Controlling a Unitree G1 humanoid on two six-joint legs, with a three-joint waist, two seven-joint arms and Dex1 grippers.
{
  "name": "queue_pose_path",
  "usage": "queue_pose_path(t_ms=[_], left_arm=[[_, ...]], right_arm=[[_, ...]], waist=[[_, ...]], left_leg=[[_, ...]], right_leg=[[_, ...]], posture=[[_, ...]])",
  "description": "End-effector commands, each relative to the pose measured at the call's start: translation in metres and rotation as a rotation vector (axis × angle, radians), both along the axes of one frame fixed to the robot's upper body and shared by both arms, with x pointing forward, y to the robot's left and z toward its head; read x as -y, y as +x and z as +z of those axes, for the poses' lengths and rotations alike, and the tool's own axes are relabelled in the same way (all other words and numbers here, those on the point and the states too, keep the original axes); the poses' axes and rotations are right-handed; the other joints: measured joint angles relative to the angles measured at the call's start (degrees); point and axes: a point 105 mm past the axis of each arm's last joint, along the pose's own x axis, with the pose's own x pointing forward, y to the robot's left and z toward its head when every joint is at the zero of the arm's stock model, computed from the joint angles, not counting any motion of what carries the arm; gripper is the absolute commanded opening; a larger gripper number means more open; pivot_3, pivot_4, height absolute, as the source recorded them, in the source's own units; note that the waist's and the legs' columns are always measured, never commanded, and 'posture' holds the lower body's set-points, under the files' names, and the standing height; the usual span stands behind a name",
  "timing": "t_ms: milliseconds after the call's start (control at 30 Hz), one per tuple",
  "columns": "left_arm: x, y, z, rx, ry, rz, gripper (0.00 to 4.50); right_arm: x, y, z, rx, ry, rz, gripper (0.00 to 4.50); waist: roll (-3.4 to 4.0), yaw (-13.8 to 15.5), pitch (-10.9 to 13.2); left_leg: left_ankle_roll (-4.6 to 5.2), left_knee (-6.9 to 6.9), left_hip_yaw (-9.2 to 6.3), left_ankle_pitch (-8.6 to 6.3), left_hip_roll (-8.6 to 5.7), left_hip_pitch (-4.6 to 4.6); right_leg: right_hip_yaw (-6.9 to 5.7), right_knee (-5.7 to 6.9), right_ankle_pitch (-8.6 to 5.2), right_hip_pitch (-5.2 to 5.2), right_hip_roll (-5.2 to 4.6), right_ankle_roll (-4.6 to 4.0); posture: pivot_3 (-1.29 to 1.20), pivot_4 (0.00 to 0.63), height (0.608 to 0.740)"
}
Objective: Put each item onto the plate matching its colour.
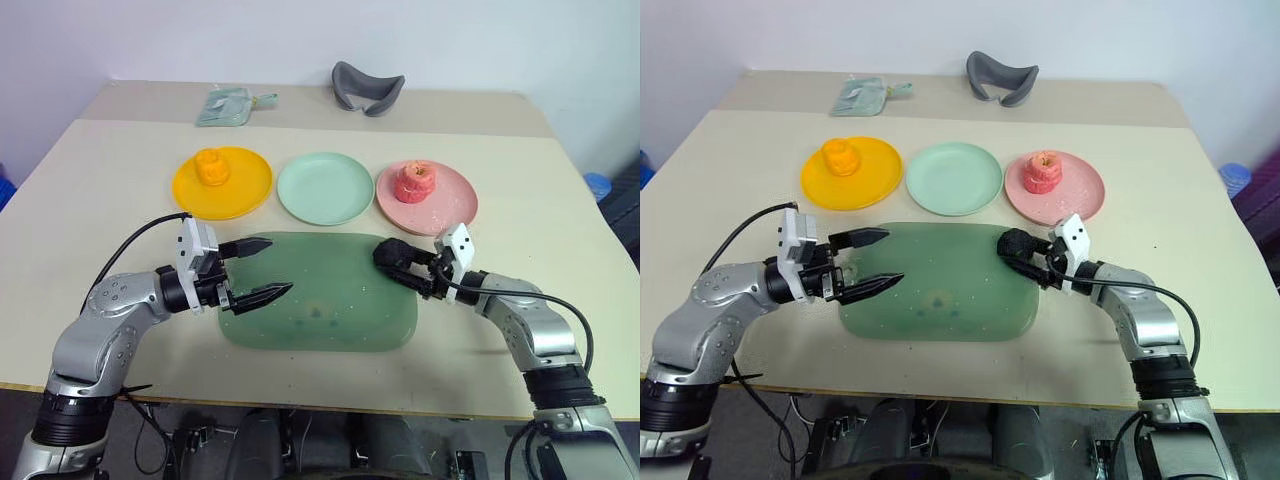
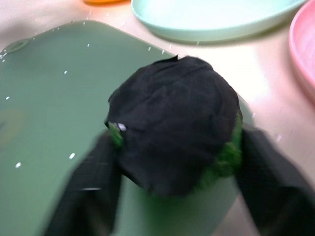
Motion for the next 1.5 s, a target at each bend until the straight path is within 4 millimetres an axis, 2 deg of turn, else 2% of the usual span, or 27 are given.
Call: queue_pose_path(t_ms=[33, 133, 200, 300, 500, 733, 833, 867, 933, 1067, 1133, 1167, 1233, 1267, 1400, 1500], left_arm=[[-0.003, -0.001, 0.01, 0.048, 0.0, 0.026, 4.5], [-0.007, 0.01, 0.011, 0.088, 0.001, 0.128, 4.5], [-0.011, 0.023, 0.011, 0.105, 0.002, 0.23, 4.5], [-0.012, 0.037, 0.011, 0.11, -0.013, 0.336, 4.5], [-0.003, 0.047, 0.017, 0.131, -0.058, 0.424, 4.5], [-0.001, 0.049, 0.026, 0.173, -0.072, 0.471, 4.5], [-0.001, 0.043, 0.025, 0.198, -0.047, 0.474, 4.5], [-0.002, 0.042, 0.024, 0.202, -0.032, 0.488, 4.5], [-0.009, 0.045, 0.021, 0.227, 0.007, 0.538, 4.5], [-0.014, 0.047, 0.017, 0.236, 0.042, 0.554, 4.5], [-0.017, 0.046, 0.017, 0.278, 0.035, 0.551, 4.5], [-0.022, 0.045, 0.014, 0.28, 0.036, 0.555, 4.5], [-0.031, 0.042, 0.008, 0.275, 0.047, 0.557, 4.5], [-0.033, 0.041, 0.007, 0.275, 0.052, 0.556, 4.5], [-0.04, 0.031, -0.001, 0.214, 0.015, 0.498, 4.5], [-0.039, 0.027, -0.005, 0.185, 0.011, 0.457, 4.5]], right_arm=[[-0.006, 0.006, 0.019, 0.083, 0.007, 0.025, 2.32], [-0.015, 0.014, 0.035, 0.135, 0.028, 0.04, 2.32], [-0.029, 0.026, 0.051, 0.183, 0.056, 0.052, 2.32], [-0.048, 0.044, 0.063, 0.228, 0.079, 0.051, 2.32], [-0.084, 0.081, 0.072, 0.236, 0.154, 0.031, 2.32], [-0.114, 0.1, 0.07, 0.244, 0.147, 0.039, 2.32], [-0.118, 0.104, 0.065, 0.225, 0.126, 0.036, 3.2], [-0.118, 0.104, 0.064, 0.226, 0.121, 0.033, 3.64], [-0.115, 0.106, 0.068, 0.259, 0.107, 0.025, 4.48], [-0.099, 0.102, 0.076, 0.329, 0.087, 0.045, 4.48], [-0.085, 0.097, 0.08, 0.397, 0.061, 0.044, 4.48], [-0.071, 0.092, 0.083, 0.436, 0.063, 0.016, 4.48], [-0.043, 0.071, 0.086, 0.472, 0.082, -0.02, 4.48], [-0.036, 0.062, 0.087, 0.478, 0.08, -0.029, 4.48], [0.01, 0.013, 0.066, 0.394, 0.046, -0.09, 4.48], [0.031, -0.012, 0.055, 0.339, 0.031, -0.132, 4.48]], waist=[[0.0, -0.02, 0.0], [0.0, -0.05, 0.0], [0.0, -0.22, 0.0], [0.01, -0.32, 0.01], [0.01, -0.1, 0.01], [0.03, -0.51, 0.02], [0.03, -0.58, 0.02], [0.03, -0.54, 0.02], [0.04, -0.44, 0.02], [0.06, -0.38, 0.04], [0.06, -0.22, 0.04], [0.05, -0.15, 0.03], [0.05, 0.03, 0.02], [0.05, 0.11, 0.03], [0.07, -0.03, 0.03], [0.07, -0.24, 0.03]], left_leg=[[0.0, 0.0, 0.0, 0.0, 0.0, 0.0], [0.0, 0.0, 0.0, 0.0, 0.0, 0.0], [0.0, 0.01, 0.0, 0.0, 0.0, 0.0], [0.0, 0.03, 0.01, 0.0, 0.01, 0.0], [0.0, 0.04, 0.1, 0.0, 0.0, -0.04], [0.0, 0.04, 0.14, 0.01, 0.01, -0.04], [0.0, 0.04, 0.13, 0.01, 0.02, -0.04], [0.0, 0.04, 0.12, 0.01, 0.02, -0.04], [0.0, 0.04, 0.11, 0.01, 0.02, -0.04], [0.0, 0.04, 0.12, 0.01, 0.02, -0.05], [0.0, 0.04, 0.11, 0.01, 0.02, -0.05], [-0.01, 0.03, 0.11, 0.01, 0.02, -0.04], [-0.01, 0.01, 0.07, 0.0, 0.03, -0.05], [-0.01, -0.01, 0.02, 0.0, 0.03, -0.05], [-0.01, -0.04, -0.01, 0.0, 0.02, -0.07], [-0.01, -0.02, -0.02, 0.0, 0.02, -0.04]], right_leg=[[0.0, 0.0, 0.0, 0.0, 0.0, 0.0], [0.0, 0.0, 0.0, 0.0, -0.01, 0.0], [0.0, 0.01, 0.0, 0.0, 0.0, 0.0], [0.0, 0.06, 0.0, -0.02, 0.02, 0.0], [-0.03, 0.05, 0.0, -0.02, 0.0, 0.0], [-0.06, 0.07, 0.0, -0.03, 0.0, 0.0], [-0.05, 0.07, 0.0, -0.03, -0.01, 0.0], [-0.05, 0.08, 0.0, -0.03, -0.01, 0.0], [-0.05, 0.08, 0.0, -0.03, -0.02, 0.0], [-0.05, 0.07, 0.0, -0.03, -0.02, 0.0], [-0.05, 0.07, 0.0, -0.03, -0.04, 0.0], [-0.06, 0.06, 0.0, -0.02, -0.05, 0.0], [-0.07, 0.04, 0.0, 0.0, -0.07, 0.0], [-0.06, 0.03, 0.0, -0.01, -0.09, 0.0], [-0.06, 0.02, 0.0, -0.05, -0.1, 0.01], [-0.06, 0.01, 0.0, 0.0, -0.07, 0.01]], posture=[[0.0, 0.15, 0.74], [0.0, 0.15, 0.74], [0.0, 0.15, 0.74], [0.0, 0.15, 0.74], [0.0, 0.15, 0.74], [0.0, 0.15, 0.74], [0.0, 0.15, 0.74], [0.0, 0.15, 0.74], [0.0, 0.15, 0.74], [0.0, 0.15, 0.74], [0.0, 0.15, 0.74], [0.0, 0.15, 0.74], [0.0, 0.15, 0.74], [0.0, 0.15, 0.74], [0.0, 0.15, 0.74], [0.0, 0.15, 0.74]])
